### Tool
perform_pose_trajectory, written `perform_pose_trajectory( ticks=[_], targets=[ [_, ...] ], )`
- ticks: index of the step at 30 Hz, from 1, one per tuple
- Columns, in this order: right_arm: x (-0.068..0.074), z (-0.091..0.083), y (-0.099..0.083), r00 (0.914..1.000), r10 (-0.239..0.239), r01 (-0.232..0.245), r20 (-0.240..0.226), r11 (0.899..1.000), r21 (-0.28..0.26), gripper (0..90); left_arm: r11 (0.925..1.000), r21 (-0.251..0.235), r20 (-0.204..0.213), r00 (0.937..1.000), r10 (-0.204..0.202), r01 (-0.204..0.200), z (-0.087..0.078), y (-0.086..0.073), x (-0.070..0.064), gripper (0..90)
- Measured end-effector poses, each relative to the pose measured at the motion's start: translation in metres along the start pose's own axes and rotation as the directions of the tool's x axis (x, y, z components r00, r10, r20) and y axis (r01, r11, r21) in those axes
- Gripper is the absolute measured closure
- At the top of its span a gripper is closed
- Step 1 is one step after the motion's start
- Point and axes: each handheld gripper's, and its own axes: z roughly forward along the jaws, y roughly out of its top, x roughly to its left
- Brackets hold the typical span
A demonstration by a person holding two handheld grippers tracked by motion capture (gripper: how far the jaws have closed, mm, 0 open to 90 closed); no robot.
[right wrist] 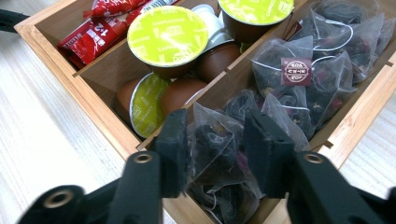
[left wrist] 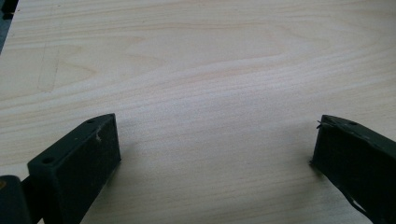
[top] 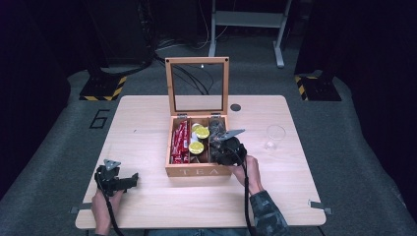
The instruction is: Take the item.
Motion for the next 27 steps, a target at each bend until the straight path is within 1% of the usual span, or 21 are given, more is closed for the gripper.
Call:
perform_pose_trajectory(
  ticks=[2,6,7,8,9,11,12,13,14,16,20,22,23,25,26,27],
  targets=[
    [0.000,0.000,0.000,1.0000,-0.002,0.002,0.002,1.000,0.002,65.3,1.0000,0.000,0.000,1.0000,0.000,0.000,0.000,0.000,0.000,0.5],
    [0.000,0.001,-0.001,0.9999,0.003,-0.003,0.010,1.000,0.005,75.7,1.0000,0.000,0.000,1.0000,0.000,0.000,0.000,0.000,0.000,0.4],
    [0.000,0.001,-0.002,1.0000,0.007,-0.007,0.005,1.000,0.007,78.6,1.0000,0.000,0.000,1.0000,0.000,0.000,0.000,0.000,0.000,0.5],
    [0.000,0.002,-0.002,1.0000,0.008,-0.008,-0.001,1.000,0.006,79.7,1.0000,0.000,0.000,1.0000,0.000,0.000,0.000,0.000,0.000,0.5],
    [0.000,0.003,-0.003,1.0000,0.003,-0.003,0.004,1.000,0.006,81.7,1.0000,0.000,0.000,1.0000,0.001,-0.001,0.000,0.000,0.000,0.5],
    [0.002,0.003,-0.004,0.9999,0.011,-0.011,0.001,1.000,0.008,84.1,1.0000,0.000,0.000,1.0000,0.001,-0.001,0.000,0.000,0.000,0.4],
    [0.002,0.003,-0.004,1.0000,0.004,-0.004,-0.001,1.000,0.002,84.7,1.0000,0.000,0.000,1.0000,0.000,0.000,0.000,0.000,0.000,0.4],
    [0.002,0.003,-0.004,1.0000,-0.002,0.002,0.004,1.000,-0.005,87.5,1.0000,0.000,0.000,1.0000,0.000,0.000,0.000,0.000,0.000,0.5],
    [0.003,0.002,-0.004,1.0000,0.001,-0.001,0.003,1.000,-0.002,89.0,1.0000,0.000,0.000,1.0000,0.000,0.000,0.000,0.000,0.000,0.5],
    [0.003,0.000,-0.003,0.9999,-0.013,0.013,0.010,1.000,-0.013,89.4,1.0000,0.000,0.000,1.0000,0.000,0.000,0.000,0.000,0.000,0.5],
    [0.004,-0.002,-0.003,0.9997,-0.013,0.013,0.019,1.000,-0.025,89.9,1.0000,0.000,0.000,1.0000,0.000,0.000,0.000,0.000,0.000,0.5],
    [0.005,-0.003,-0.003,0.9998,-0.014,0.014,0.015,1.000,-0.024,90.0,1.0000,0.000,0.000,1.0000,0.000,0.000,0.000,0.000,0.000,0.5],
    [0.005,-0.004,-0.003,0.9996,-0.021,0.022,0.019,0.999,-0.030,90.0,1.0000,0.000,0.000,1.0000,0.000,0.000,0.000,0.000,0.000,0.5],
    [0.007,-0.006,-0.001,0.9996,-0.019,0.019,0.023,0.999,-0.031,90.0,1.0000,0.000,0.000,1.0000,0.000,0.000,0.000,0.000,0.000,0.4],
    [0.007,-0.007,-0.001,0.9995,-0.021,0.022,0.024,0.999,-0.042,90.0,1.0000,0.000,0.000,1.0000,0.000,0.000,0.000,0.000,0.000,0.4],
    [0.007,-0.009,0.000,0.9992,-0.030,0.031,0.026,0.999,-0.043,90.0,1.0000,0.000,0.000,1.0000,0.000,0.000,0.000,0.000,0.000,0.5]
  ],
)
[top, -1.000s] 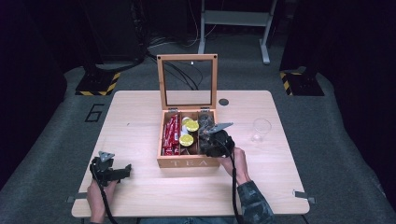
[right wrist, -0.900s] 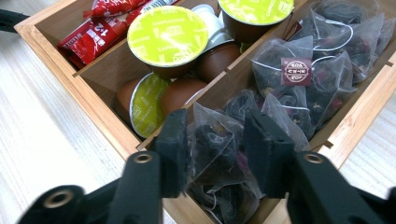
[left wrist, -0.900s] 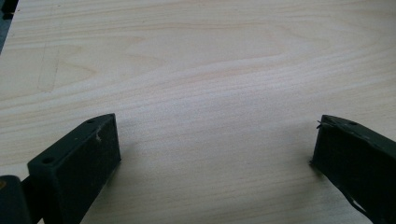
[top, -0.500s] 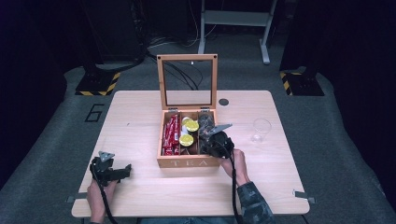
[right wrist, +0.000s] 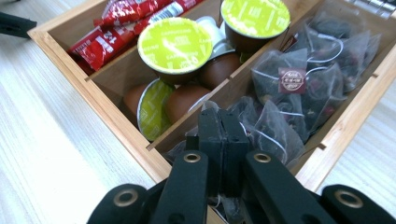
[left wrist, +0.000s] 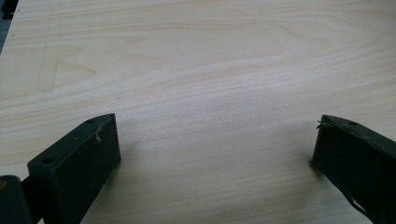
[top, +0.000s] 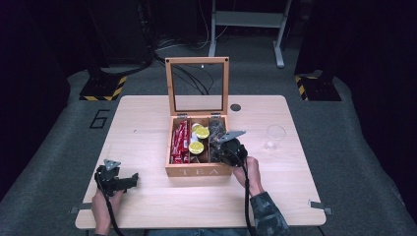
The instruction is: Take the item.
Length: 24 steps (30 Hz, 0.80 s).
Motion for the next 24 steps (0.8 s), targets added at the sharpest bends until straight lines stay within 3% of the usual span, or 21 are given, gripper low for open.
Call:
perform_pose_trajectory(
  ticks=[11,24],
  targets=[
    [-0.002,-0.020,0.006,0.9998,0.011,-0.010,0.014,0.998,-0.059,90.0,1.0000,0.000,0.000,1.0000,0.000,0.000,0.000,0.000,0.000,0.4],
    [-0.002,-0.032,0.009,0.9996,0.004,-0.002,0.027,0.997,-0.081,90.0,1.0000,0.000,0.000,1.0000,0.000,0.000,0.000,0.000,0.000,0.5]
  ],
)
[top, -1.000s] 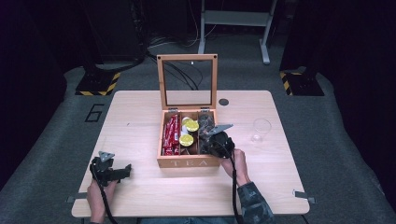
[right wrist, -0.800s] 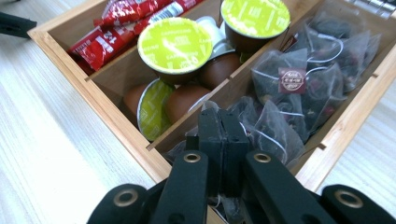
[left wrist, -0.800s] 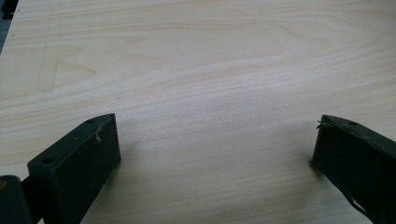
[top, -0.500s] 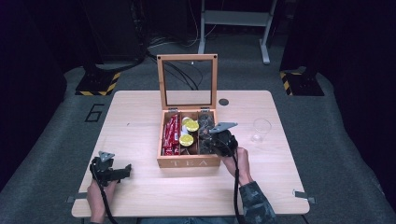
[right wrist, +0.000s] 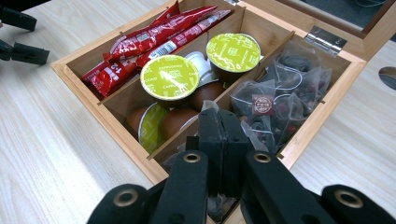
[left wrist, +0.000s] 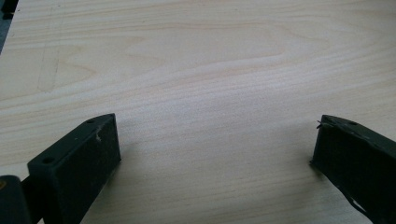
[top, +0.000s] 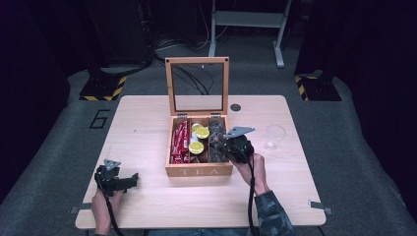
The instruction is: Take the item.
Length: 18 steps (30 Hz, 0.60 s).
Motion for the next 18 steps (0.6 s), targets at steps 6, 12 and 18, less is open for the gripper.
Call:
perform_pose_trajectory(
  ticks=[6,12,18],
  targets=[
    [-0.001,-0.007,0.002,0.9999,-0.007,0.007,0.009,1.000,-0.013,90.0,1.0000,0.000,0.000,1.0000,0.000,0.000,0.000,0.000,0.000,0.5],
    [-0.004,-0.014,0.003,0.9998,-0.004,0.004,0.020,1.000,-0.024,90.0,1.0000,0.000,0.000,1.0000,0.000,0.000,0.000,0.000,0.000,0.5],
    [-0.008,-0.021,0.003,0.9994,0.001,0.000,0.034,0.999,-0.032,90.0,1.0000,0.000,0.000,1.0000,0.000,0.000,0.000,0.000,0.000,0.5]
  ],
)
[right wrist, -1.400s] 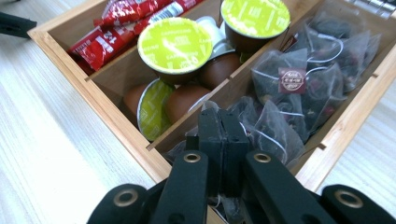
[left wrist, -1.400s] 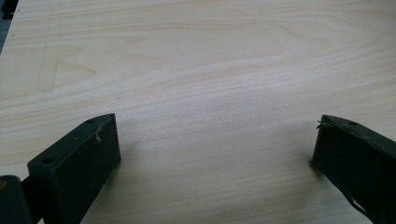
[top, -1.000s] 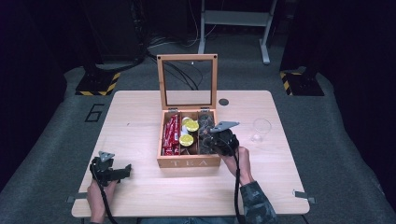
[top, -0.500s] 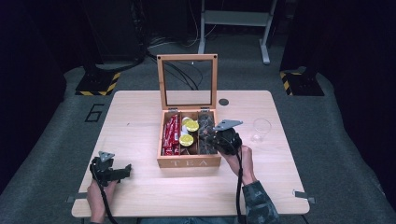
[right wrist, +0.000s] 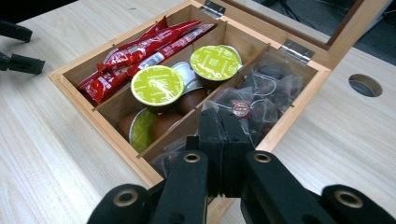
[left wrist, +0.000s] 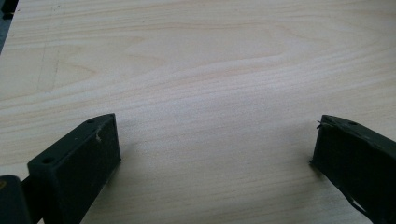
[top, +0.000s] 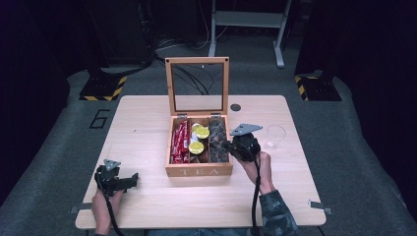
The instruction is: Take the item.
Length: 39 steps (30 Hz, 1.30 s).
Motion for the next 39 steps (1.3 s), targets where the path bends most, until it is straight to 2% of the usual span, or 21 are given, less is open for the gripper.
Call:
perform_pose_trajectory(
  ticks=[9,16,27,39],
  targets=[
    [-0.011,-0.013,-0.001,0.9996,0.013,-0.012,0.026,1.000,-0.023,90.0,1.0000,0.000,0.000,1.0000,0.000,0.000,0.000,0.000,0.000,0.4],
    [-0.019,-0.023,-0.003,0.9977,0.042,-0.040,0.053,0.999,-0.032,90.0,1.0000,0.000,0.000,1.0000,0.000,0.000,0.000,0.000,0.000,0.5],
    [-0.032,-0.038,-0.007,0.9945,0.054,-0.050,0.090,0.998,-0.045,90.0,1.0000,0.000,0.000,1.0000,0.000,0.000,0.000,0.000,0.000,0.4],
    [-0.047,-0.054,-0.016,0.9865,0.085,-0.079,0.140,0.996,-0.045,90.0,1.0000,0.000,0.000,1.0000,0.000,0.000,0.000,0.000,0.000,0.4]
  ],
)
